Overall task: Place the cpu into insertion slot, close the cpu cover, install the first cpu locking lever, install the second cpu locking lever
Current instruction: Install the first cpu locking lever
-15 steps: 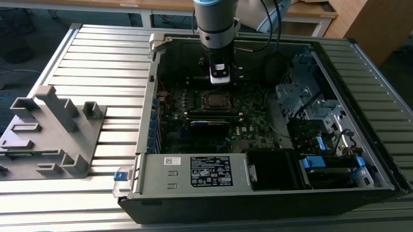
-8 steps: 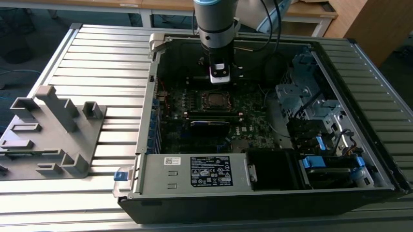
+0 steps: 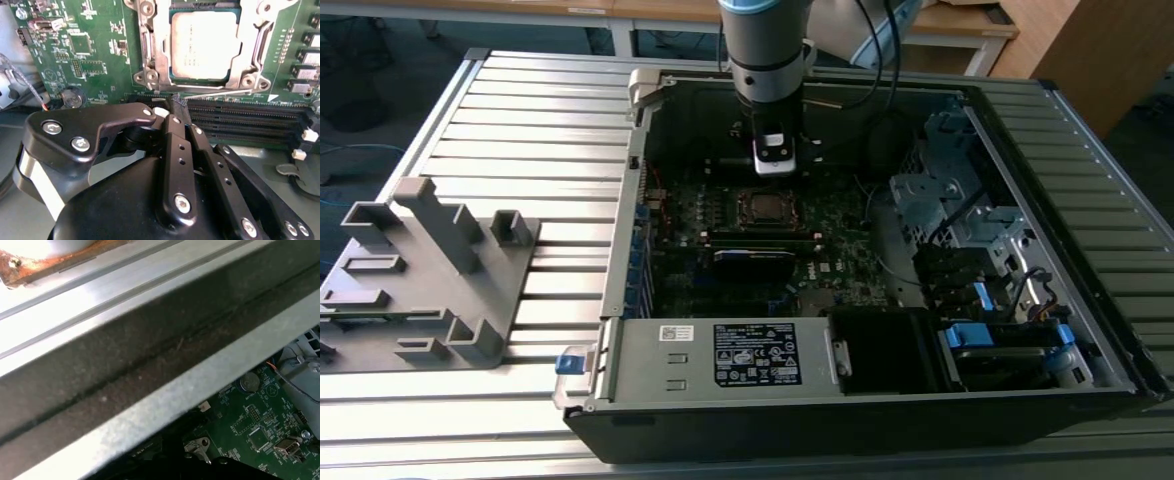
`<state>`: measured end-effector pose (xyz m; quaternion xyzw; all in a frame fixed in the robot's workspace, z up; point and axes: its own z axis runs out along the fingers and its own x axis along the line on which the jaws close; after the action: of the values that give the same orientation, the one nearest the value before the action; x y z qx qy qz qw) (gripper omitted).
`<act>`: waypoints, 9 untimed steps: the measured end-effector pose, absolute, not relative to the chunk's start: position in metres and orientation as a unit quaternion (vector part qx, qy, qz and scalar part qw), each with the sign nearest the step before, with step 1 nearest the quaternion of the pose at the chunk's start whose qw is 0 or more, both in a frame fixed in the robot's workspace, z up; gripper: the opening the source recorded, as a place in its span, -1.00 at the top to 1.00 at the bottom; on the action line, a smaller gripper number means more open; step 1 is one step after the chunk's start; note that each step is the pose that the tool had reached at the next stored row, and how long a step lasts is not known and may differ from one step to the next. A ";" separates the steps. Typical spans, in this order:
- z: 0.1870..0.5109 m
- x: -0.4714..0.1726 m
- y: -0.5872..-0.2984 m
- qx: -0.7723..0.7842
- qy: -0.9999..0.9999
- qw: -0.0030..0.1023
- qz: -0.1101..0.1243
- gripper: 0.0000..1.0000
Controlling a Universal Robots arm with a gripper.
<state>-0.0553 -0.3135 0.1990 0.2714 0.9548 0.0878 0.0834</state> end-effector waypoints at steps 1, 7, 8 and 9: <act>0.198 -0.055 -0.314 0.271 0.955 0.084 0.085 0.80; 0.198 -0.055 -0.313 0.271 0.955 0.086 0.080 0.80; 0.197 -0.055 -0.313 0.271 0.956 0.086 0.080 0.80; 0.197 -0.055 -0.313 0.271 0.956 0.086 0.079 0.80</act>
<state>-0.0551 -0.3135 0.1969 0.2707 0.9555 0.0794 0.0858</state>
